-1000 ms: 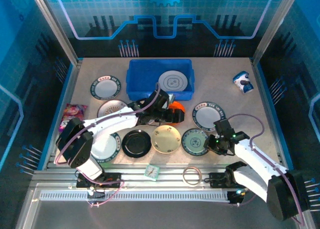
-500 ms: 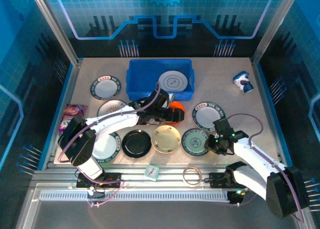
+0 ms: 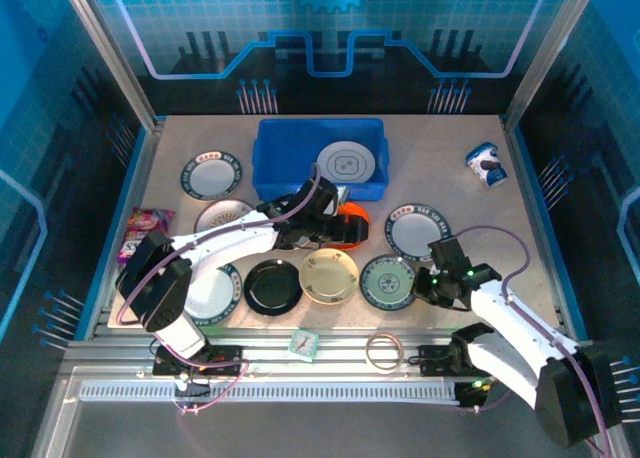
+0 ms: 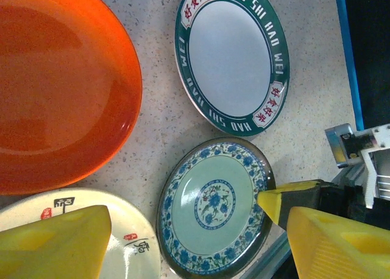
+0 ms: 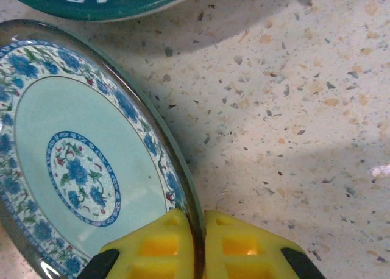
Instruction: Place the plates into the plastic bin on the countertop
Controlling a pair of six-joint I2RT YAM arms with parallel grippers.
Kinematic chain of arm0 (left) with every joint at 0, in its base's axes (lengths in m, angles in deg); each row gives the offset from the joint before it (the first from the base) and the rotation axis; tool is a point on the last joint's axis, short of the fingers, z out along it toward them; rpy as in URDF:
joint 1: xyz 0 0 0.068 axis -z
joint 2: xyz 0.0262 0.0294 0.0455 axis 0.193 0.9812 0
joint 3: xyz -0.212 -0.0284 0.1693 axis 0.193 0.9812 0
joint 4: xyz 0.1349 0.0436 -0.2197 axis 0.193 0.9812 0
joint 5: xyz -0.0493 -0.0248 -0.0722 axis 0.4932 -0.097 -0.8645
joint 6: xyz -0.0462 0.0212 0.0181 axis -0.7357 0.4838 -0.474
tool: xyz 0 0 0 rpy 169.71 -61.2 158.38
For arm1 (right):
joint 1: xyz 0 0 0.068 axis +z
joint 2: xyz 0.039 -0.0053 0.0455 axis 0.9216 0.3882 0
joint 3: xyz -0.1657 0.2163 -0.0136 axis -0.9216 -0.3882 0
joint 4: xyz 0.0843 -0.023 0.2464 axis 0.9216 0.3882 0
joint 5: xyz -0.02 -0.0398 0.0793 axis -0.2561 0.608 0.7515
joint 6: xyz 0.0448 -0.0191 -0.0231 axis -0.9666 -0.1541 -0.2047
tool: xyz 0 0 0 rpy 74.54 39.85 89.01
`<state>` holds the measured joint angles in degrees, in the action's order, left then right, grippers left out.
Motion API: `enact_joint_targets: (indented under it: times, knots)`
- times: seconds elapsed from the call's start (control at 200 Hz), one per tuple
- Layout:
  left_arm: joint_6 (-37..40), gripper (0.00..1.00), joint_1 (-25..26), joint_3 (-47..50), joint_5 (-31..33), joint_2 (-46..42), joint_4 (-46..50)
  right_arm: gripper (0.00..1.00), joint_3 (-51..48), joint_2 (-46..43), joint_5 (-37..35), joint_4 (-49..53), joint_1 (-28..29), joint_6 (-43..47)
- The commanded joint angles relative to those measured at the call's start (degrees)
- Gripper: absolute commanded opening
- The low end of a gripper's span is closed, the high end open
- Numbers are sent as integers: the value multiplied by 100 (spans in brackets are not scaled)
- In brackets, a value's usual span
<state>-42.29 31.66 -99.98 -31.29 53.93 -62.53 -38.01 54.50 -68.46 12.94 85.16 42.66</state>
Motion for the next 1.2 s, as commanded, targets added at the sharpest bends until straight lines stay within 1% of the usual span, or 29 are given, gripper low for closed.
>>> enact_joint_targets:
  times: [0.0, 0.23, 0.42, 0.58, 0.71, 0.875, 0.946, 0.986, 1.051, 1.116, 1.161, 1.196]
  knots:
    - [135, 78, -59, -222, -88, 1, -5, 0, 144, -287, -258, 667, 72, -33]
    - [144, 78, -175, -235, -122, -109, 3, 0, 536, -1202, -253, 1463, 76, -183]
    - [47, 75, -438, -74, -284, -269, -136, 0, 1307, -1359, 48, 1708, 69, -98]
    - [-298, 71, -661, 258, -690, -426, -747, 0, 1836, -893, 680, 1111, 65, 32]
    - [-383, 64, -676, 285, -843, -414, -857, 0, 2175, -360, 1199, 502, 62, 81]
    - [-487, 59, -718, 364, -936, -422, -989, 0, 2653, 172, 1463, 60, 63, 196]
    - [-576, 55, -749, 440, -1004, -422, -1144, 0, 2794, 369, 1556, -74, 63, 237]
    - [-617, 50, -764, 477, -1035, -416, -1200, 0, 2912, 465, 1621, -184, 63, 246]
    - [-696, 38, -799, 535, -1117, -417, -1324, 0, 2931, 626, 1734, -392, 63, 238]
    - [-837, 17, -856, 644, -1223, -471, -1559, 0, 2944, 788, 1875, -605, 66, 224]
    - [-991, 0, -911, 742, -1310, -512, -1739, 0, 2932, 875, 1933, -760, 64, 215]
    - [-1113, 0, -958, 814, -1411, -542, -1904, 1, 2906, 920, 1991, -920, 63, 204]
